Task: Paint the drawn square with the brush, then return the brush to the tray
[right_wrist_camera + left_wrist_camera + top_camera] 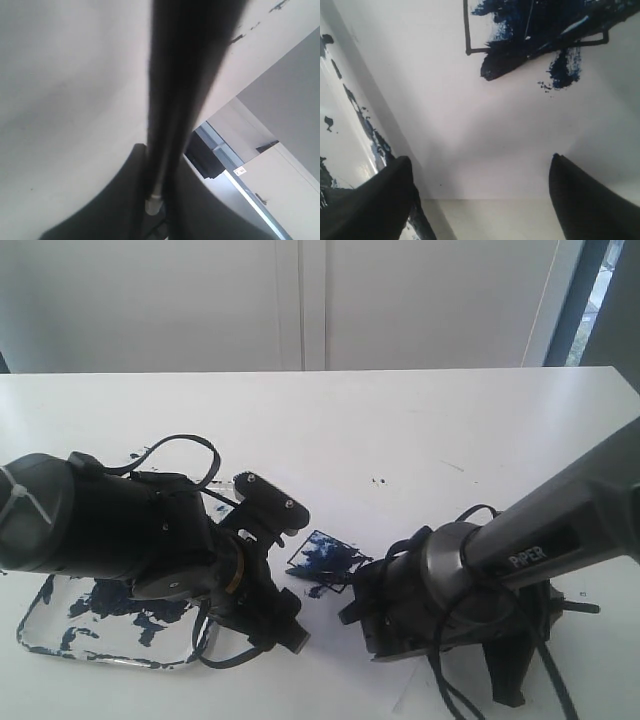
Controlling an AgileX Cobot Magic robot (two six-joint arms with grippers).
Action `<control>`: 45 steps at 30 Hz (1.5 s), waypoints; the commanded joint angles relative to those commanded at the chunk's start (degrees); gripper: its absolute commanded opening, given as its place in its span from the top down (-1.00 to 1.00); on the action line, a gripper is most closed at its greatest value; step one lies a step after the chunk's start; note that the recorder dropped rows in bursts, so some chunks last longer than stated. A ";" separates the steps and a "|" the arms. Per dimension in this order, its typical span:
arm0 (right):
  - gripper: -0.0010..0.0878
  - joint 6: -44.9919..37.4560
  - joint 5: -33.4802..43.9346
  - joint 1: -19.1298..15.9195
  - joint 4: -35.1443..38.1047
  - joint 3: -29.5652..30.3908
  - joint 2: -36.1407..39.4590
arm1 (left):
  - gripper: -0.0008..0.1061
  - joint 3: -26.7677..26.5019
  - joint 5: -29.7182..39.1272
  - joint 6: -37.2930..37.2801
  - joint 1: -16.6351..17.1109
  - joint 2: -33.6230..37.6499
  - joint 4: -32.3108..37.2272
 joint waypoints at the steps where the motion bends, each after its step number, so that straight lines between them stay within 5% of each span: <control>1: 0.98 0.00 0.00 -1.09 -0.51 0.00 0.00 | -0.47 0.00 0.11 0.00 0.00 0.00 0.00; 11: 0.98 2.56 0.00 -6.03 -4.14 -1.25 0.00 | -0.47 0.00 0.11 0.00 0.00 0.00 0.00; 36: 0.98 11.02 0.00 -1.81 0.46 -1.24 0.00 | -0.47 0.00 -3.28 0.00 0.00 -3.67 -0.67; 45: 0.56 10.22 0.00 -1.81 3.28 -1.24 -1.58 | -0.47 0.00 -3.28 0.00 0.30 -6.68 0.46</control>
